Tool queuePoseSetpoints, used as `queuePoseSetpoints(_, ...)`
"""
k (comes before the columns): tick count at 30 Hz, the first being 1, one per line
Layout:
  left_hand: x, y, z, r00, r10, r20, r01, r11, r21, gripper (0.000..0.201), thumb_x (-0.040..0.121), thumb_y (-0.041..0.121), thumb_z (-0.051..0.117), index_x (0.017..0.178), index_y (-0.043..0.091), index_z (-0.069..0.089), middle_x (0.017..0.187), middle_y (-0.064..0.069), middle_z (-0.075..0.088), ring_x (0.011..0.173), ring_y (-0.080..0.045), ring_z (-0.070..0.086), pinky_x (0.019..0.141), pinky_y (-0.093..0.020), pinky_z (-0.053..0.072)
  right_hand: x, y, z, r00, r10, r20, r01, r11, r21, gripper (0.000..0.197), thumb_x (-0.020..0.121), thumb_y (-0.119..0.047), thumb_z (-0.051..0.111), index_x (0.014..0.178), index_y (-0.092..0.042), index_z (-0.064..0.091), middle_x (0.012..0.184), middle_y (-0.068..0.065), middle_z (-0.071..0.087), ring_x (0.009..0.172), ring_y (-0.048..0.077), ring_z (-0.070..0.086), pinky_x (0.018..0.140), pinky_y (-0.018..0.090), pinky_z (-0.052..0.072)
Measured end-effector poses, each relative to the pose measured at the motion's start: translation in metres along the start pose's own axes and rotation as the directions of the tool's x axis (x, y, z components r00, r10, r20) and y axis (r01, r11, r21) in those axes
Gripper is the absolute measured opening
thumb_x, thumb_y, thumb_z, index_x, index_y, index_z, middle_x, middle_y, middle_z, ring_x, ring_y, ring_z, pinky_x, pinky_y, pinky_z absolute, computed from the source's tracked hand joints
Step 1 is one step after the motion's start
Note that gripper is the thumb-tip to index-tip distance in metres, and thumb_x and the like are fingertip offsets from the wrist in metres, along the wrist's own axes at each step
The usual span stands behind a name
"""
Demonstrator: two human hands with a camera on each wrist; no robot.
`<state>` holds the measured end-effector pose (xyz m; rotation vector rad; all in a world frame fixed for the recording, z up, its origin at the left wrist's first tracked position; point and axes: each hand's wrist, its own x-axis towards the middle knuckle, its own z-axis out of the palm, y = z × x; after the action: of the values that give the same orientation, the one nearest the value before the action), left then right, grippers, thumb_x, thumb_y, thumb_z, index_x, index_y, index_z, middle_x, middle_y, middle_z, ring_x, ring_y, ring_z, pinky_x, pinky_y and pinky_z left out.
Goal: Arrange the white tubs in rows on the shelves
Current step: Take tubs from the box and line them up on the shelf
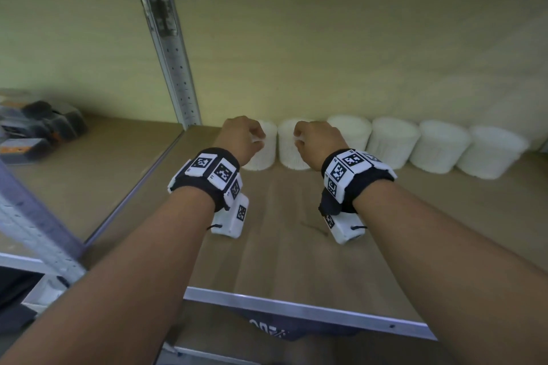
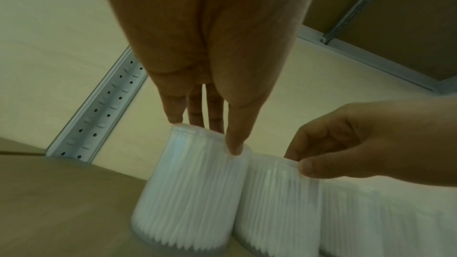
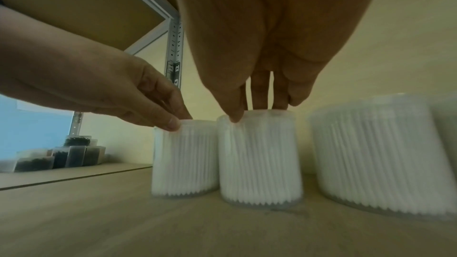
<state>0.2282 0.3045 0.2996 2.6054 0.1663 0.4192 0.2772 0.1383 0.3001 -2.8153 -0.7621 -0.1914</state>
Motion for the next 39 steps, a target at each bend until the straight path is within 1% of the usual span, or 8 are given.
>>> queuePoseSetpoints(5, 0.018, -0.004, 0.009, 1.000, -0.011, -0.017, 0.011, 1.000, -0.002, 0.018, 0.088, 0.014, 0.065, 0.104, 0.008, 0.070, 0.118, -0.010, 0.062, 0.112, -0.024, 0.056, 0.084, -0.020, 0.035, 0.016, 0.005, 0.005, 1.000, -0.003, -0.017, 0.002, 0.999, -0.038, 0.027, 0.097, -0.010, 0.041, 0.118, -0.004, 0.057, 0.111, 0.015, 0.065, 0.104, 0.032, 0.059, 0.093, 0.035, 0.042)
queuePoseSetpoints(8, 0.029, -0.002, 0.014, 1.000, -0.005, -0.016, 0.005, 1.000, 0.010, 0.019, 0.088, 0.015, 0.064, 0.105, 0.008, 0.069, 0.121, -0.010, 0.061, 0.113, -0.024, 0.056, 0.084, -0.019, 0.033, 0.024, 0.010, 0.008, 1.000, 0.004, -0.008, -0.005, 0.996, -0.091, 0.027, 0.094, -0.007, 0.041, 0.116, -0.008, 0.056, 0.107, 0.011, 0.066, 0.106, 0.030, 0.058, 0.117, 0.044, 0.020)
queuePoseSetpoints(10, 0.035, -0.001, 0.017, 1.000, -0.006, -0.017, 0.006, 1.000, 0.000, 0.020, 0.088, 0.014, 0.064, 0.106, 0.007, 0.069, 0.121, -0.010, 0.060, 0.114, -0.024, 0.056, 0.085, -0.020, 0.035, 0.027, 0.012, 0.010, 1.000, 0.018, -0.001, -0.018, 0.993, -0.113, 0.028, 0.091, -0.004, 0.040, 0.115, -0.010, 0.055, 0.104, 0.010, 0.066, 0.104, 0.029, 0.058, 0.120, 0.049, 0.009)
queuePoseSetpoints(13, 0.039, 0.000, 0.019, 1.000, -0.002, -0.026, 0.002, 1.000, 0.002, 0.020, 0.089, 0.014, 0.063, 0.106, 0.007, 0.069, 0.121, -0.011, 0.061, 0.113, -0.025, 0.056, 0.085, -0.021, 0.036, 0.029, 0.012, 0.011, 0.999, 0.032, -0.009, -0.033, 0.993, -0.113, 0.030, 0.090, -0.002, 0.039, 0.114, -0.009, 0.055, 0.102, 0.011, 0.066, 0.103, 0.030, 0.058, 0.121, 0.050, 0.006)
queuePoseSetpoints(19, 0.035, 0.005, 0.014, 0.997, 0.011, 0.073, -0.017, 0.996, 0.086, 0.033, 0.089, 0.018, 0.062, 0.121, 0.009, 0.061, 0.127, -0.013, 0.055, 0.118, -0.027, 0.051, 0.096, -0.029, 0.038, 0.022, 0.012, 0.008, 0.999, 0.037, 0.039, -0.036, 0.999, -0.032, 0.039, 0.094, -0.019, 0.046, 0.132, -0.009, 0.045, 0.124, 0.010, 0.058, 0.121, 0.028, 0.051, 0.121, 0.048, 0.011)
queuePoseSetpoints(24, 0.009, 0.018, 0.001, 0.996, 0.034, 0.087, -0.040, 0.997, 0.064, 0.043, 0.088, 0.022, 0.063, 0.128, 0.010, 0.053, 0.129, -0.013, 0.050, 0.119, -0.026, 0.050, 0.092, -0.025, 0.037, -0.012, 0.019, 0.000, 0.999, 0.020, -0.030, -0.017, 0.995, 0.102, 0.044, 0.093, -0.020, 0.049, 0.135, -0.009, 0.047, 0.129, 0.014, 0.053, 0.120, 0.031, 0.050, 0.108, 0.042, 0.036)
queuePoseSetpoints(28, -0.028, 0.035, -0.017, 0.988, 0.034, 0.148, -0.047, 0.995, 0.089, 0.047, 0.089, 0.027, 0.062, 0.132, 0.011, 0.050, 0.130, -0.010, 0.052, 0.119, -0.024, 0.051, 0.095, -0.028, 0.040, -0.056, 0.027, -0.013, 0.996, 0.044, -0.083, -0.031, 0.989, 0.147, 0.041, 0.091, -0.018, 0.051, 0.130, -0.006, 0.054, 0.124, 0.015, 0.056, 0.117, 0.030, 0.051, 0.097, 0.038, 0.046)
queuePoseSetpoints(39, -0.190, 0.096, -0.031, 0.963, 0.069, 0.259, -0.089, 0.994, 0.068, 0.046, 0.088, 0.027, 0.061, 0.131, 0.015, 0.051, 0.133, -0.005, 0.054, 0.121, -0.021, 0.052, 0.096, -0.027, 0.041, -0.217, 0.027, -0.036, 0.994, 0.105, 0.039, -0.109, 0.986, 0.129, 0.042, 0.087, -0.025, 0.054, 0.128, -0.017, 0.054, 0.131, 0.004, 0.057, 0.122, 0.024, 0.052, 0.102, 0.038, 0.045)
